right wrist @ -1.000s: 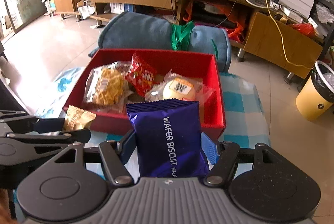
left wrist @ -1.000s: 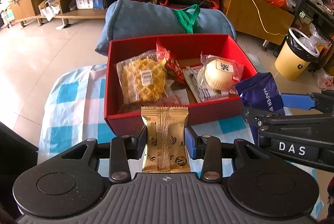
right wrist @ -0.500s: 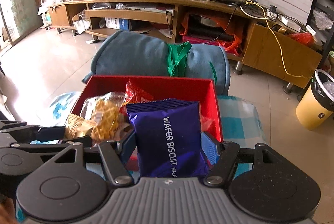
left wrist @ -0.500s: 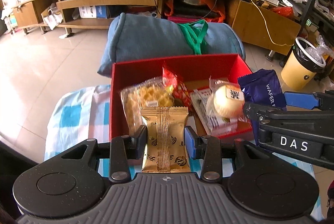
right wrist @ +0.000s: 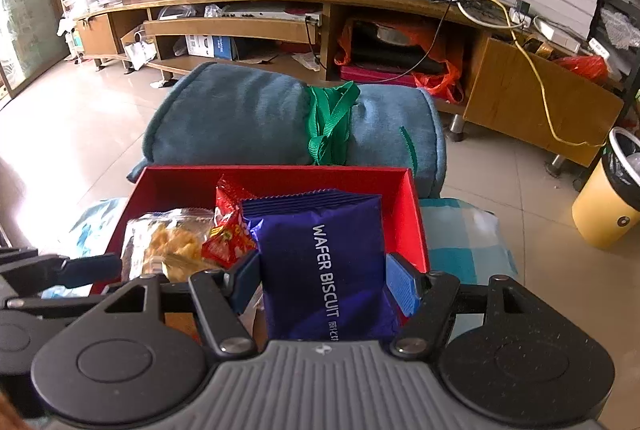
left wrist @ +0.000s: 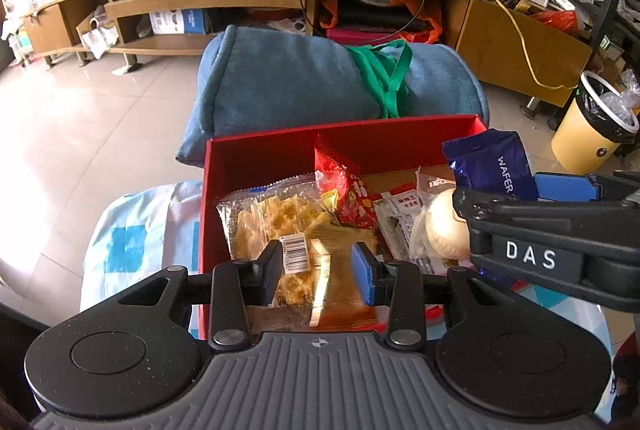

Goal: Organize snacks
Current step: 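Lower both packets into the red box and open both tools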

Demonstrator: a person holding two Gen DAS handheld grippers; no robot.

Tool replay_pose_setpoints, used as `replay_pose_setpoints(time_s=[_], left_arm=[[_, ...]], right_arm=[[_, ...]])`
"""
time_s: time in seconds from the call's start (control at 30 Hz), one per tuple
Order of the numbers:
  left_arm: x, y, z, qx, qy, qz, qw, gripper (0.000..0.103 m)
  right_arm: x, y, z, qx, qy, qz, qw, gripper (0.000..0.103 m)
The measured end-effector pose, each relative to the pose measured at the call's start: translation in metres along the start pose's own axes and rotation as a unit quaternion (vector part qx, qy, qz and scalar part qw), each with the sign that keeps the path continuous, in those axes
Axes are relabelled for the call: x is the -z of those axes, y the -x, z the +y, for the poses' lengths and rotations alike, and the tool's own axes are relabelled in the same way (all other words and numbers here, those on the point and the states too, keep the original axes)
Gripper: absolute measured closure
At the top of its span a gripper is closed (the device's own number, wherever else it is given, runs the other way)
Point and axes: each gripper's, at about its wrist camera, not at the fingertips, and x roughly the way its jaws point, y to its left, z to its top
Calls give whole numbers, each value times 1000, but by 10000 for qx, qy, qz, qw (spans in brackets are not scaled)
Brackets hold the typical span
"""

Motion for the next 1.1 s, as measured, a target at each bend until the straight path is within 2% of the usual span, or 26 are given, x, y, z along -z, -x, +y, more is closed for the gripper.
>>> replay_pose_setpoints(time_s=[0.33,0.57,0.67,0.73,0.83,0.93,1.1], left_arm=[[-3,-18,1,-98,24,169,9998,56],[-3,-25,4,-192,47,249,9995,55],[-2,-25,6,-203,79,274,9994,50],[-1,-24,7,-212,80,267,9994,39],[0,-18,9,-231,74,196,9995,33],[0,-11,13,-225,144,114,9996,27],[0,-2,17,-231,211,28,9995,25]], right_arm=[[-4,-33,8,32,140,172,9997,38],[-7,-42,14,7,159,128,9998,38],[-7,-40,14,-11,124,132,9998,37],[-7,-37,14,-27,108,106,9999,37],[-9,-26,13,-42,54,0,10000,35],[-11,-13,13,-79,13,-120,9999,33],[-7,3,13,-40,4,-231,9997,33]])
